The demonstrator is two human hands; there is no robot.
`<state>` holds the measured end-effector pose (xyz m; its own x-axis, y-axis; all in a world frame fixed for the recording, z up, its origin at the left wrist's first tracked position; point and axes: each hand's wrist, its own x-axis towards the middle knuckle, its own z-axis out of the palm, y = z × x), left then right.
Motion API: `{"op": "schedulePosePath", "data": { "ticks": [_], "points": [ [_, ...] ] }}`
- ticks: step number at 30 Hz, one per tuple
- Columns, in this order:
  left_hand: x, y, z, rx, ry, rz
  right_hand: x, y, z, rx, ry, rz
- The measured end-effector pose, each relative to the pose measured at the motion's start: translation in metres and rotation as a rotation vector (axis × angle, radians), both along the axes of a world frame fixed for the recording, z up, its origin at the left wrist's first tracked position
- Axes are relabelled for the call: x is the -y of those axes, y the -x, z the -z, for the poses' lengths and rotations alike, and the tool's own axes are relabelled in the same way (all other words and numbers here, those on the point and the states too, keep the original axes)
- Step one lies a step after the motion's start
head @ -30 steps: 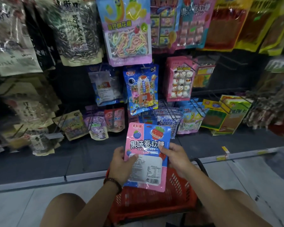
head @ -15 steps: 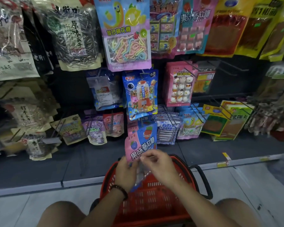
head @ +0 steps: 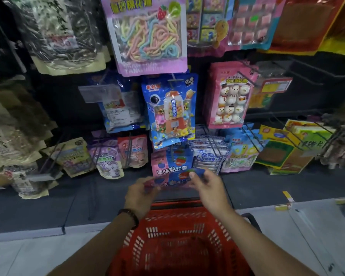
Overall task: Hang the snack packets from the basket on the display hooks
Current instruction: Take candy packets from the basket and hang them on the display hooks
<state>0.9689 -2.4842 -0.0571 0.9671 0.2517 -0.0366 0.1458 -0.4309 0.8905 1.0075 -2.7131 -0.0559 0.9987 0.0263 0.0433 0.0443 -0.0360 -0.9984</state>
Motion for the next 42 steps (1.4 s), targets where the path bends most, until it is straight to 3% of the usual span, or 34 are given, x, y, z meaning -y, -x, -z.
{"op": "schedulePosePath", "data": {
  "ticks": [3,6,9,20,35,39,42],
  "points": [
    [-0.002,-0.022,0.024,0.043,-0.155,-0.018,-0.004,-0.023,0.026,-0.02,0.014,0.015],
    [-0.005,-0.037,0.047,-0.036,0.093,0.078,-0.007,-0.043,0.05,-0.062,0.025,-0.004],
    [-0.01,-0.052,0.068,-0.112,0.183,0.109,-0.005,-0.062,0.07,-0.095,0.087,0.007],
    [0.002,-0.098,0.087,-0.146,0.397,-0.084,-0.012,-0.11,0.094,-0.178,0.161,0.051],
    [0.006,-0.118,0.087,-0.175,0.47,-0.188,-0.024,-0.126,0.095,-0.176,0.253,0.133],
    [0.012,-0.117,0.083,-0.178,0.385,-0.203,-0.03,-0.119,0.103,-0.216,0.228,0.264],
    [0.022,-0.108,0.083,-0.175,0.281,-0.383,-0.036,-0.101,0.106,-0.103,0.314,0.314]
  ]
}}
